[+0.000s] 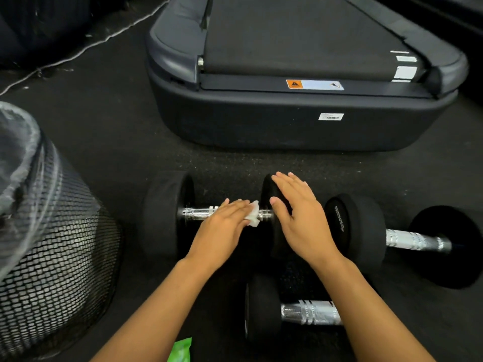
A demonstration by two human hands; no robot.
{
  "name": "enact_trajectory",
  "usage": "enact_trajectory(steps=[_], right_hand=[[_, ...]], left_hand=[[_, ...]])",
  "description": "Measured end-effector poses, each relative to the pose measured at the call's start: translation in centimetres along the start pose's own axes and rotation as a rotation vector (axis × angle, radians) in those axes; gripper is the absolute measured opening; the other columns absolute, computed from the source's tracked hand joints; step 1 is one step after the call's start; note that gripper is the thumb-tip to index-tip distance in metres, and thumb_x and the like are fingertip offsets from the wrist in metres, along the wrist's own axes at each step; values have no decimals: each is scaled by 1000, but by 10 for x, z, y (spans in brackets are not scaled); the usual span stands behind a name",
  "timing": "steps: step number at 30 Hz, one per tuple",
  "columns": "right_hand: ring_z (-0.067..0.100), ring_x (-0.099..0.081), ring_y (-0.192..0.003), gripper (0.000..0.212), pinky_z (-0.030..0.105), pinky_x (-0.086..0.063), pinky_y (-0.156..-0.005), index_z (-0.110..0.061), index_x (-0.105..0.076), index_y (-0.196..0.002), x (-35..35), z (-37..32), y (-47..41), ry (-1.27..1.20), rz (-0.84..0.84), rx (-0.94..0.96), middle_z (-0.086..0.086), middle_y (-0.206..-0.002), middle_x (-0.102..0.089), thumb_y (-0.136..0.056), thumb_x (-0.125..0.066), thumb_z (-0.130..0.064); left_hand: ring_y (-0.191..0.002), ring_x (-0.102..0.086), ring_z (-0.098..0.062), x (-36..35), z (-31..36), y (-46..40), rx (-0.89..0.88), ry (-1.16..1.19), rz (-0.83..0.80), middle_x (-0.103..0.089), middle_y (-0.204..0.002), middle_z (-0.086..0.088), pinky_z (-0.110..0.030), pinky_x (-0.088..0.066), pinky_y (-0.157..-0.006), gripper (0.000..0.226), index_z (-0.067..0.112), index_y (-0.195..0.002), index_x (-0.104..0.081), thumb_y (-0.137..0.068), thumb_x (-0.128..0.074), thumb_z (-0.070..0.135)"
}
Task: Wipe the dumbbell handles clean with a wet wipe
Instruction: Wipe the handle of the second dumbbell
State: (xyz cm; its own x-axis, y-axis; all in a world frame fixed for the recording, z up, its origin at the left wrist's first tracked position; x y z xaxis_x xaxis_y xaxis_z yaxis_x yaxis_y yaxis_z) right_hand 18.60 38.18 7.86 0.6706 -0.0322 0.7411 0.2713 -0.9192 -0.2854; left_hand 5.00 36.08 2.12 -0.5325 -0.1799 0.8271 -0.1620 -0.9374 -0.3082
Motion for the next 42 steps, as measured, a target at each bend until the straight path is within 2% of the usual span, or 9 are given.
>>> enact_trajectory(steps=[4, 8, 16, 23, 27, 32, 36, 39, 42], right_hand=[[9, -37, -123, 36, 31, -35, -103, -13, -61, -118, 13, -26, 28, 15, 87, 113, -1, -123, -54, -83, -67, -15], [10, -39, -112, 32, 33, -44, -89, -18, -63, -112, 13, -45, 58, 130, 33, 159, -4, -115, -55, -80, -68, -21], [9, -50, -90, 20, 16, -41, -83, -10, -68, -89, 37, -46, 99, 82, 63, 290, -1, -92, -63, -88, -51, -20], [17, -54, -103, 20, 20, -43, -89, -7, -61, -89, 14, 17, 156, 125, -57, 77, 3, -95, -60, -91, -46, -20], [19, -63, -82, 12, 32, -55, -61, -8, -57, -96, -3, 28, 164, 147, -127, -28, 3, -109, -58, -85, -57, -3], [18, -62, -103, 32, 38, -35, -103, -11, -62, -110, -13, 26, 163, 221, -116, -4, 3, -106, -67, -83, -46, -6], [18, -63, -90, 36, 39, -38, -102, -12, -66, -97, -28, 21, 151, 157, -254, -46, 2, -91, -68, -86, -35, -27], [16, -64, -89, 23, 34, -36, -100, -12, -68, -96, -22, 25, 150, 163, -265, 33, 1, -92, -70, -82, -51, -14], [23, -59, -67, 15, 41, -48, -90, -15, -60, -76, -19, 32, 137, 139, -334, -38, -6, -66, -57, -88, -54, -9]], left_hand=[[-119, -53, -8, 22, 9, 12, 91, 187, 43, -59, -126, 5, -17, -31, -105, 42, 26, -131, -51, -91, -58, 15], [-101, -54, 8, 44, 45, 40, 152, 363, -48, -54, -114, 22, -3, -39, -85, 68, 56, -131, -23, -89, -59, 17], [-111, -49, 11, 48, 89, 71, 124, 492, -123, -47, -128, 32, -6, -38, -89, 55, 50, -129, -30, -91, -57, 22], [-141, -7, -2, 0, 95, 112, -32, -25, -319, -20, -153, 10, -26, -5, -114, 78, 20, -145, -25, -80, -42, 60], [-141, 4, 1, -14, 89, 119, -6, 2, -369, -8, -155, 12, -24, -7, -115, 81, 20, -148, -17, -81, -42, 60], [-141, 5, 1, -18, 89, 119, -6, 8, -403, -8, -155, 10, -25, -12, -112, 86, 19, -148, -15, -79, -47, 59], [-138, 15, 4, -18, 89, 118, -35, 2, -412, 3, -154, 14, -18, 1, -110, 92, 23, -147, -4, -78, -55, 56], [-135, 21, 6, -18, 90, 120, -33, 33, -416, 12, -152, 18, -15, 1, -108, 92, 28, -144, 5, -81, -57, 54], [-134, 23, 7, -17, 91, 121, -34, 50, -402, 15, -151, 19, -14, 4, -107, 91, 29, -143, 9, -83, -55, 54]])
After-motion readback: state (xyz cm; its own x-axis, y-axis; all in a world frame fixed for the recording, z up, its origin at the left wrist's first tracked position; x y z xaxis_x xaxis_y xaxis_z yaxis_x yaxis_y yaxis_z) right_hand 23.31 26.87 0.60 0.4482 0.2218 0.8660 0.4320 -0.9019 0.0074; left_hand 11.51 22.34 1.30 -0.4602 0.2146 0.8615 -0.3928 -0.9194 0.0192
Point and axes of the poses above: each hand's wrist, its own y-axis away from the middle knuckle, its own x-axis out of the back of the hand, z = x × y, the point moved 7 cm from there along -y, towards the middle knuckle
